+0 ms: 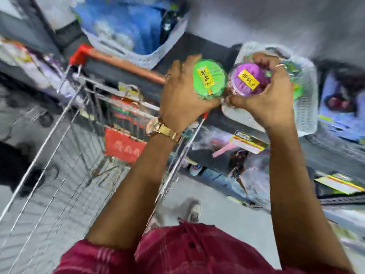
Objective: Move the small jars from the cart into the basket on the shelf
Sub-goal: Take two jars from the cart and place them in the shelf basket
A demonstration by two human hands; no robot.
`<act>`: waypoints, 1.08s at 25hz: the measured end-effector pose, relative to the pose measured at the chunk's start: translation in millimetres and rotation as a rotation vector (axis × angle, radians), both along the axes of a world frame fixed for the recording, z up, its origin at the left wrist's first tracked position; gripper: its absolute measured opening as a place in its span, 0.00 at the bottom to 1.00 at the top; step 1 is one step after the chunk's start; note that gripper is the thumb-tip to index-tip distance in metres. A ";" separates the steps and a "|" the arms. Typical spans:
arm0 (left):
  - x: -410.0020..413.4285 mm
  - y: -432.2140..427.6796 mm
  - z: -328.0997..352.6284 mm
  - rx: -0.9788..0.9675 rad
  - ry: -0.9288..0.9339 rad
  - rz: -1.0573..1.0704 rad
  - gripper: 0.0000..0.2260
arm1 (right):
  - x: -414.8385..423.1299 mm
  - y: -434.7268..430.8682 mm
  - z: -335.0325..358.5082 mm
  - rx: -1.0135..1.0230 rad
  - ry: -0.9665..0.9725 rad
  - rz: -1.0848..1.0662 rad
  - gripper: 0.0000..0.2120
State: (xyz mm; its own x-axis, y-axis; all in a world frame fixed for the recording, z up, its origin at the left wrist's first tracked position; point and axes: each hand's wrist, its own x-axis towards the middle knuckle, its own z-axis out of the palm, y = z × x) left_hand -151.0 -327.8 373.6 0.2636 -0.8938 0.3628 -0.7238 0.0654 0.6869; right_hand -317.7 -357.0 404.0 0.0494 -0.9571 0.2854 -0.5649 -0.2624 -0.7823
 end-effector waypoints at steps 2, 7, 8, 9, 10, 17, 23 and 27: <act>-34.6 -31.1 8.4 0.039 -0.022 -0.094 0.43 | -35.7 -14.1 2.7 -0.033 -0.049 -0.071 0.34; -98.1 -93.6 1.9 0.191 -0.113 -0.252 0.37 | -96.6 -47.0 -20.8 0.076 0.024 -0.275 0.41; -104.3 -100.8 -3.2 0.222 -0.117 -0.265 0.37 | -101.9 -50.9 -28.1 0.105 0.056 -0.295 0.41; -111.1 -107.3 -8.9 0.240 -0.116 -0.283 0.37 | -108.0 -54.8 -34.6 0.135 0.084 -0.309 0.42; -118.0 -112.4 -15.0 0.253 -0.119 -0.306 0.38 | -114.2 -58.3 -40.8 0.168 0.107 -0.317 0.43; -137.1 -122.2 -60.0 0.476 -0.242 -0.334 0.44 | -131.8 -66.3 -81.9 0.380 0.169 -0.277 0.42; -135.4 -124.4 -66.1 0.492 -0.168 -0.309 0.42 | -133.2 -67.5 -91.9 0.370 0.310 -0.262 0.44; -137.6 -111.3 -54.9 0.412 -0.135 -0.279 0.43 | -130.1 -57.1 -80.8 0.347 0.329 -0.224 0.46</act>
